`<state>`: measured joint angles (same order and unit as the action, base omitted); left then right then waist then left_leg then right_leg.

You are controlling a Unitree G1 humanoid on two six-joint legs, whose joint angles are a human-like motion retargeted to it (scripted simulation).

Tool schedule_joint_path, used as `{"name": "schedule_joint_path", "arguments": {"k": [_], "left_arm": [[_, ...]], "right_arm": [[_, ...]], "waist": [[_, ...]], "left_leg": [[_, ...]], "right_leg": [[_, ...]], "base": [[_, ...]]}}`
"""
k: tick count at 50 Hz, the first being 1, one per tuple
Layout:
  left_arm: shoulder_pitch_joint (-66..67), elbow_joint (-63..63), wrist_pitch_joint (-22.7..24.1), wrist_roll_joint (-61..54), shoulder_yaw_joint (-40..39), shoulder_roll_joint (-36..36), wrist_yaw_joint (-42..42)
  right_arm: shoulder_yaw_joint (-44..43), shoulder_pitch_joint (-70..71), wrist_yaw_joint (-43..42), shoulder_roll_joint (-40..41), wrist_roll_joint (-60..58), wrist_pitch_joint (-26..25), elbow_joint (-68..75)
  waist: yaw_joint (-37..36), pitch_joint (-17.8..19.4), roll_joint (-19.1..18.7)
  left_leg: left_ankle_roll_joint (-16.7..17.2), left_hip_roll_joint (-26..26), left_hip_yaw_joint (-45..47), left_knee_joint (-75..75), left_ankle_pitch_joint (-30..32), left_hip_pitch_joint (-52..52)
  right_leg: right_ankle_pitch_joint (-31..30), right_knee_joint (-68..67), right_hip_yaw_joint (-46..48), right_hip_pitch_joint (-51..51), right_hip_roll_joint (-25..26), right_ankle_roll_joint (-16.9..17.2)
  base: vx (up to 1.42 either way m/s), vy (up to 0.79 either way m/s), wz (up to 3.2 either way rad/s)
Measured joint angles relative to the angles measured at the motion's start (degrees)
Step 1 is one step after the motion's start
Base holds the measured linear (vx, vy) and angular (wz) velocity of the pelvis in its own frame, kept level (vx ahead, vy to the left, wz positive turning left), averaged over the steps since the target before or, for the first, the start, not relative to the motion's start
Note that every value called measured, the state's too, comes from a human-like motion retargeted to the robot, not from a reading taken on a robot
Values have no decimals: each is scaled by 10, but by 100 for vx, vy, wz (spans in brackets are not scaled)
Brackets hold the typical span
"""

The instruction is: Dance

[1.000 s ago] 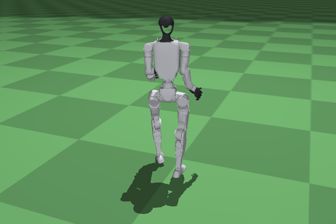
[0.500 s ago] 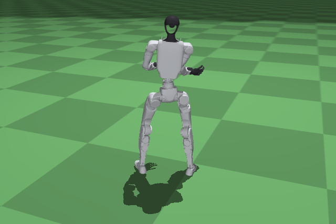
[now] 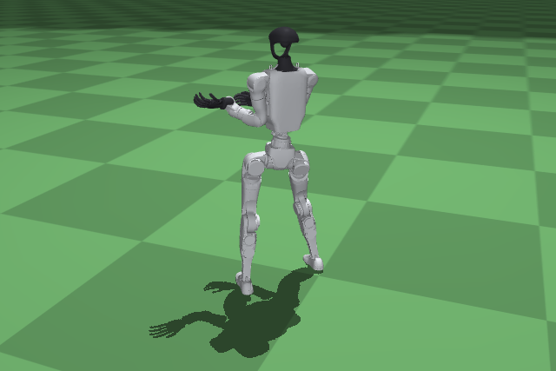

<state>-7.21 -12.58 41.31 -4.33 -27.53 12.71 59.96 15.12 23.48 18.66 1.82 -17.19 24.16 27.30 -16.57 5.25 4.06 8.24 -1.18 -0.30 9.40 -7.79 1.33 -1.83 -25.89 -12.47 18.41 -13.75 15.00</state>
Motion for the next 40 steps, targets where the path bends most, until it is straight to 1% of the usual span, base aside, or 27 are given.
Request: {"name": "schedule_joint_path", "arguments": {"k": [2,3,5,7,8,10,11,12,13,15,16,17,19,20,21,22,24,26,28,30,31,33,35,36,37,38,40], "left_arm": [[21,120,4,0,1,15,4],[27,193,0,-25,2,25,-10],[17,381,7,-129,-2,34,-78],[-15,572,-29,-314,24,16,-209],[-28,651,-76,-402,41,4,-293],[-52,770,-183,-504,94,-9,-442],[-69,797,-200,-501,134,-13,-477],[-87,812,-210,-488,179,-16,-511],[-105,807,-208,-457,236,-19,-546],[-144,743,-224,-358,350,-19,-620],[-161,686,-262,-300,386,-24,-663],[-177,626,-298,-247,416,-31,-711],[-204,499,-350,-176,451,-56,-823],[-219,438,-367,-155,464,-71,-873],[-231,392,-381,-142,472,-89,-885],[-244,337,-391,-124,478,-111,-887],[-262,214,-387,-60,485,-167,-846],[-260,133,-360,20,489,-202,-788],[-238,79,-326,106,493,-225,-718],[-185,58,-285,174,496,-239,-663],[-143,72,-257,195,491,-237,-653],[-62,139,-211,219,477,-231,-671],[7,271,-188,249,451,-214,-720],[23,314,-207,244,444,-217,-755],[35,348,-229,228,438,-220,-792],[35,361,-258,194,437,-222,-834],[30,354,-277,126,435,-216,-863]], "right_arm": [[12,-36,-66,-2,-21,73,65],[12,-56,-83,-3,-38,100,110],[-21,-90,-96,-7,-116,131,238],[-80,-96,-58,-44,-231,104,349],[-105,-98,-17,-79,-277,62,377],[-164,-109,104,-153,-367,-24,394],[-191,-115,151,-184,-388,-53,377],[-218,-121,190,-215,-396,-76,355],[-247,-127,215,-246,-377,-87,321],[-309,-146,226,-293,-291,-122,237],[-339,-157,218,-307,-227,-152,182],[-367,-166,207,-316,-162,-183,125],[-410,-167,151,-293,-38,-244,9],[-429,-159,107,-269,17,-265,-46],[-440,-145,61,-243,57,-266,-86],[-454,-123,8,-212,98,-254,-129],[-484,-59,-119,-139,174,-180,-215],[-497,-29,-220,-80,209,-85,-277],[-506,-32,-308,-17,236,30,-316],[-501,-59,-385,50,279,135,-318],[-493,-81,-407,87,312,178,-292],[-484,-129,-407,150,378,240,-196],[-495,-169,-328,193,459,237,-28],[-496,-183,-278,195,503,205,38],[-496,-195,-230,198,552,174,88],[-494,-202,-184,200,607,143,107],[-508,-209,-146,208,660,148,88]], "waist": [[11,-15,-4],[29,-22,-3],[55,-26,4],[77,-26,14],[90,-25,20],[117,-28,34],[129,-29,38],[141,-29,41],[156,-27,39],[181,-27,30],[191,-33,27],[202,-41,22],[219,-61,6],[226,-71,-2],[232,-76,-9],[241,-82,-16],[269,-89,-35],[277,-88,-46],[264,-80,-46],[234,-66,-41],[212,-58,-37],[175,-51,-34],[147,-56,-25],[146,-57,-30],[143,-58,-33],[136,-58,-31],[134,-60,-31]], "left_leg": [[9,64,7,18,-11,0],[9,87,1,32,-15,-5],[15,131,-15,74,-20,-17],[26,158,-14,125,-4,-56],[39,176,-1,147,8,-77],[63,209,49,170,32,-117],[65,218,68,177,34,-135],[66,223,75,184,32,-154],[66,219,57,193,20,-174],[63,182,-31,210,-15,-212],[36,176,-44,222,-26,-226],[17,175,-51,233,-39,-236],[11,185,-46,254,-65,-240],[6,181,-46,265,-75,-242],[8,178,-48,268,-76,-242],[11,173,-51,271,-79,-243],[12,153,-55,273,-90,-244],[-6,129,-37,276,-95,-240],[-30,89,-3,258,-87,-222],[-53,38,25,216,-75,-187],[-59,24,47,191,-69,-168],[-62,2,83,141,-58,-136],[-54,-16,119,100,-47,-113],[-55,-18,124,86,-41,-106],[-56,-22,130,74,-37,-101],[-58,-28,139,66,-35,-100],[-62,-39,135,53,-29,-98]], "right_leg": [[64,-40,25,-20,36,0],[72,-32,43,-37,48,0],[69,-9,22,-76,91,0],[73,18,72,-98,84,0],[71,32,82,-108,92,0],[67,61,108,-117,102,0],[64,77,121,-122,107,0],[62,92,132,-127,113,0],[59,104,138,-130,122,0],[55,120,137,-131,143,0],[55,126,133,-125,148,0],[55,131,130,-119,152,0],[56,140,123,-108,154,0],[56,145,116,-105,152,0],[58,147,110,-101,152,0],[60,148,102,-95,150,0],[61,148,88,-81,140,0],[49,149,82,-71,119,0],[30,137,60,-58,81,0],[12,105,27,-37,52,-10],[7,81,14,-21,50,-21],[-1,28,11,12,48,-50],[-11,-11,20,35,44,-42],[-4,-16,51,37,42,-71],[1,-16,79,37,35,-89],[0,-3,102,31,21,-87],[-10,28,69,14,29,-58]], "base": [[16,-74,17],[14,-65,70],[-1,-64,102],[-22,-49,129],[-23,-47,146],[-27,-46,127],[-34,-40,78],[-34,-37,46],[-29,-33,28],[-23,-26,-15],[-22,-16,-79],[-19,-5,-127],[-7,13,-160],[-3,21,-155],[-4,23,-136],[-7,30,-115],[-8,43,-103],[-5,54,-89],[0,71,-120],[6,70,-170],[8,59,-203],[12,47,-196],[21,37,-146],[20,27,-87],[11,16,-57],[2,8,-37],[-1,-1,27]]}}
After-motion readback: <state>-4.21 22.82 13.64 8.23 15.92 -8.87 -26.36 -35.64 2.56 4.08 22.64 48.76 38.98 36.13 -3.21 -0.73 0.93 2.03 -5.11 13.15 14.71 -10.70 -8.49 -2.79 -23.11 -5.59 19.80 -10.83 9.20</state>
